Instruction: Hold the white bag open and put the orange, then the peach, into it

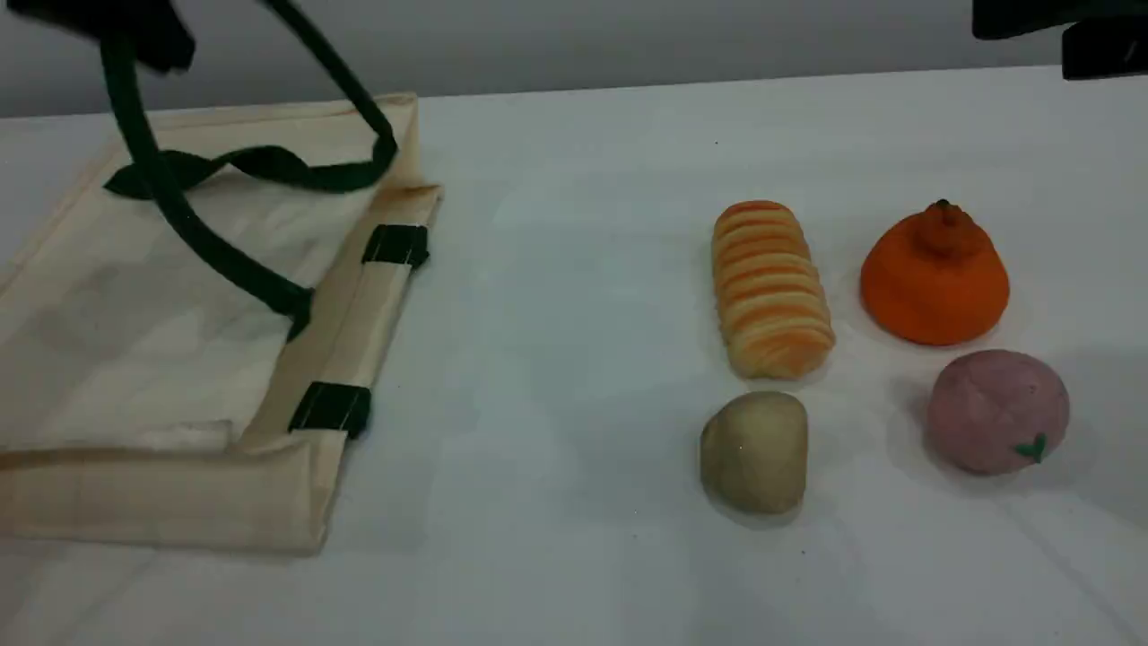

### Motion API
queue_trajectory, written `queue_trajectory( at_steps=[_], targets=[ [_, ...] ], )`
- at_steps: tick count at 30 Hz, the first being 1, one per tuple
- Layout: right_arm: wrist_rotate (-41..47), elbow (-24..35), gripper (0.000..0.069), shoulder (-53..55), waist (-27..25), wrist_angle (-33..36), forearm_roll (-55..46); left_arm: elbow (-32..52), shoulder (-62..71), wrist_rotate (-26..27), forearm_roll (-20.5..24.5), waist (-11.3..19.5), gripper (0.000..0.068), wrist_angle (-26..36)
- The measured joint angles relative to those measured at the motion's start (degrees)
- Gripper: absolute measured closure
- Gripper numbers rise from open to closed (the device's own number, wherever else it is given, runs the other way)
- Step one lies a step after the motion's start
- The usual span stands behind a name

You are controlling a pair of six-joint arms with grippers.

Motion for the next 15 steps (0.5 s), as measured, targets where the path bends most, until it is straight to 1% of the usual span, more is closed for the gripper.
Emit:
queue_trajectory(
  at_steps=[2,4,6,9,15],
  targets=[
    [-0.5,0.0,0.0185,0.0,0.0,0.0,0.5,0.0,-2.6,4.1,-5.8,0.0,0.0627,2.1],
    [-1.0,0.0,0.0185,0.0,0.0,-0.2,1.4,0.0,-5.3,7.7,-10.4,-0.1,0.0627,3.7],
    [-1.2,0.0,0.0185,0.0,0.0,-0.7,1.8,0.0,-7.5,9.6,-13.9,-0.1,0.0629,5.4],
    [-1.5,0.0,0.0185,0.0,0.0,-2.1,2.0,0.0,-10.6,9.9,-16.4,-0.1,0.0629,7.0],
    [-3.4,0.0,0.0185,0.0,0.0,-3.2,2.2,-0.4,-16.3,9.9,-16.7,-0.1,0.0629,9.4]
  ],
)
